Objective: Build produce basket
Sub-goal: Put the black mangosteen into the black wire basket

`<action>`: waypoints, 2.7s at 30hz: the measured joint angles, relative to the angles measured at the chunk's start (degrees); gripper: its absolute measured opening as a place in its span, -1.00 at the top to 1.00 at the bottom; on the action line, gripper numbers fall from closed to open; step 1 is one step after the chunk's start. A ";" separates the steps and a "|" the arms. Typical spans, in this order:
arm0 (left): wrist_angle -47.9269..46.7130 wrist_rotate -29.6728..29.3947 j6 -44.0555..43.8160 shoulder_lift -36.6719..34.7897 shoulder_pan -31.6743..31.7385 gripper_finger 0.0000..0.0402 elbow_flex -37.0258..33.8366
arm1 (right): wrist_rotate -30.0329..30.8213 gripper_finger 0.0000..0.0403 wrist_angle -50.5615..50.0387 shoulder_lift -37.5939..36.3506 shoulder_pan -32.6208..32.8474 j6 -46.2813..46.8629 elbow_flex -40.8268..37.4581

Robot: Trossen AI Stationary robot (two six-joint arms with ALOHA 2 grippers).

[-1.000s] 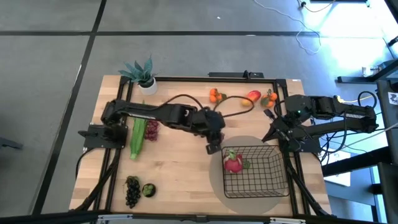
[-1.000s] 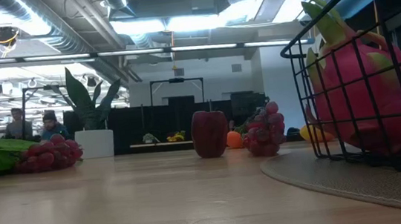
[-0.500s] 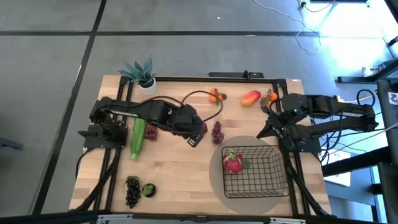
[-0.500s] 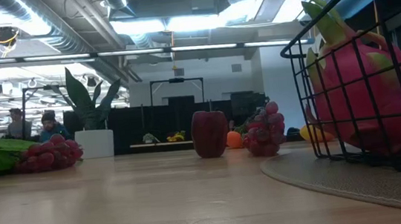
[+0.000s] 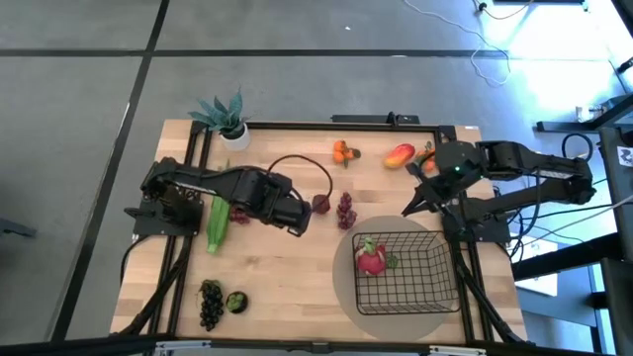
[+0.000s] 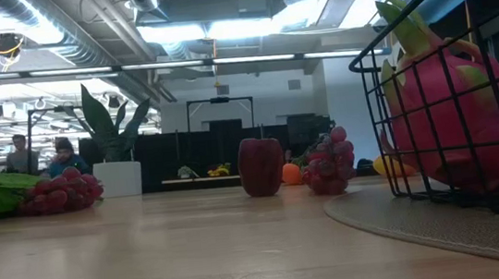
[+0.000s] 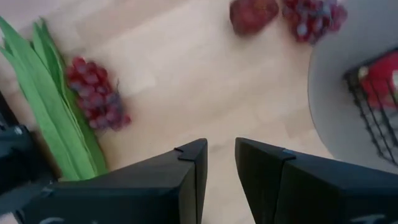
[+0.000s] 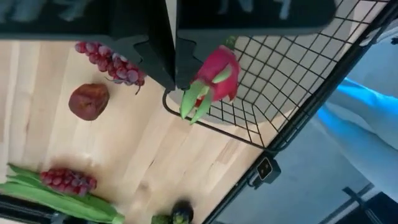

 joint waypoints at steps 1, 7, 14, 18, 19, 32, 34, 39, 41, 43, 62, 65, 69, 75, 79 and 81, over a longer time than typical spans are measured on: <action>-0.01 0.11 -0.30 0.00 -0.69 0.65 0.00 | 0.00 1.00 -0.17 0.48 0.00 -0.08 0.17; -0.01 3.52 -2.75 0.00 -5.48 0.65 0.00 | 0.00 1.00 -2.46 1.41 0.00 -1.31 0.30; -0.01 8.49 -5.96 0.00 -12.47 0.65 0.00 | -0.24 1.00 -1.49 1.63 1.24 -1.15 0.30; 0.01 10.24 -10.15 0.02 -18.33 0.65 0.00 | -0.10 1.00 1.55 2.94 3.89 0.44 0.30; 0.01 10.27 -11.63 0.02 -19.81 0.65 0.00 | -0.07 1.00 2.40 3.30 4.61 1.03 0.30; 6.16 9.23 -33.44 0.67 -33.61 0.65 -9.19 | -6.39 1.00 8.52 7.36 11.13 1.77 0.30; 7.89 9.25 -33.57 0.66 -34.24 0.65 -12.38 | -7.24 1.00 9.50 7.53 11.73 1.72 0.30; 14.91 9.09 -33.47 0.66 -34.08 0.65 -20.28 | -7.72 1.00 12.16 7.35 12.77 3.29 0.30; 17.25 9.15 -33.45 0.66 -34.11 0.65 -23.08 | -7.74 1.00 13.22 7.23 12.87 3.32 0.30; 19.45 9.37 -33.45 0.66 -33.84 0.65 -25.70 | -7.71 1.00 13.66 7.22 13.10 3.42 0.30; 28.62 13.16 -29.93 0.66 -33.25 0.65 -33.07 | -7.56 1.00 14.73 7.22 13.11 6.54 0.30; 28.09 13.30 -29.94 0.66 -33.27 0.65 -33.07 | -7.56 1.00 14.76 7.22 13.11 6.54 0.30; 26.96 13.31 -29.93 0.66 -33.28 0.65 -33.10 | -7.56 1.00 14.76 7.22 13.11 6.54 0.30; 28.10 13.29 -29.96 0.63 -33.47 0.65 -34.21 | -7.54 1.00 14.76 7.22 13.11 6.56 0.30; 28.08 13.29 -29.93 0.63 -33.47 0.65 -34.25 | -7.56 1.00 14.76 7.22 13.11 6.56 0.30; 27.99 13.29 -29.93 0.63 -33.47 0.65 -34.25 | -7.54 1.00 14.76 7.22 13.11 6.56 0.28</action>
